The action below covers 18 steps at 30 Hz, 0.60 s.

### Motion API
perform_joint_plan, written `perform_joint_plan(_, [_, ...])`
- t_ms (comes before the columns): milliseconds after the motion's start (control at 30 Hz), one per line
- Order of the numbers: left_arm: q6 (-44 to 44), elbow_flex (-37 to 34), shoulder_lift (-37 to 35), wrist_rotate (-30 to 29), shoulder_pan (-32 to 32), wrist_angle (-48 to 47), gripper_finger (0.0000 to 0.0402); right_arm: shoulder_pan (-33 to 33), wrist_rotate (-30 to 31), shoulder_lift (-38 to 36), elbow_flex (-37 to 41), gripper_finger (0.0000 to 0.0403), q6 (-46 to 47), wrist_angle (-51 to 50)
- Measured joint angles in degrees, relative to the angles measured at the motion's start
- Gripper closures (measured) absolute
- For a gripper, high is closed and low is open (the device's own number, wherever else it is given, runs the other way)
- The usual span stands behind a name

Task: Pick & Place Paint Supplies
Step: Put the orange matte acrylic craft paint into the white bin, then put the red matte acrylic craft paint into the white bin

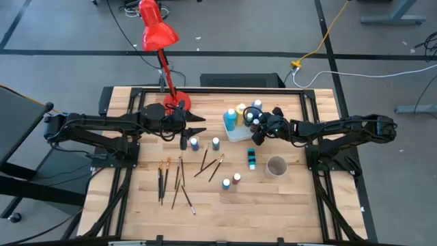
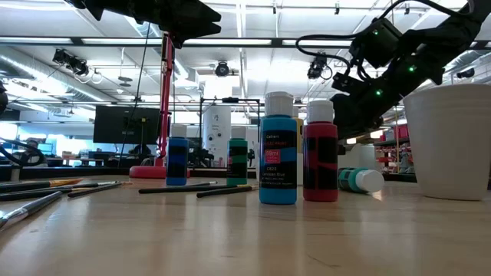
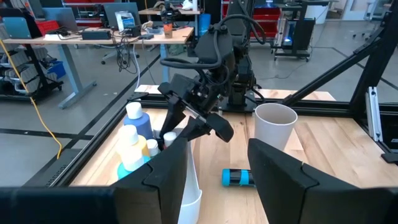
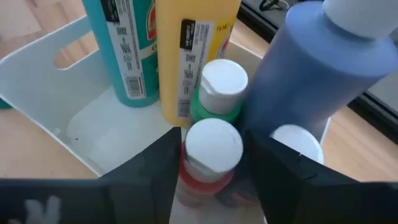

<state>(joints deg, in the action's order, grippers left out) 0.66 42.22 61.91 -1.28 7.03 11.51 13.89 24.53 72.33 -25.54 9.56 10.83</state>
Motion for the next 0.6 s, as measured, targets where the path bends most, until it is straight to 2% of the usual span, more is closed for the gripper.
perform_joint_plan(133, [0.0,0.0,0.0,0.0,0.0,0.0,0.0223,-0.1,-0.7,-1.2,0.0,0.021,-1.0,0.9])
perform_joint_plan(367, [-0.7,0.0,0.0,0.0,0.0,0.0,0.0223,-0.2,-5.7,-4.8,0.0,0.0209,-1.5,4.6])
perform_joint_plan(600, [-0.9,0.0,0.0,0.0,0.0,0.0,0.0223,-3.6,-2.9,-9.0,0.0,0.0208,-5.6,5.3])
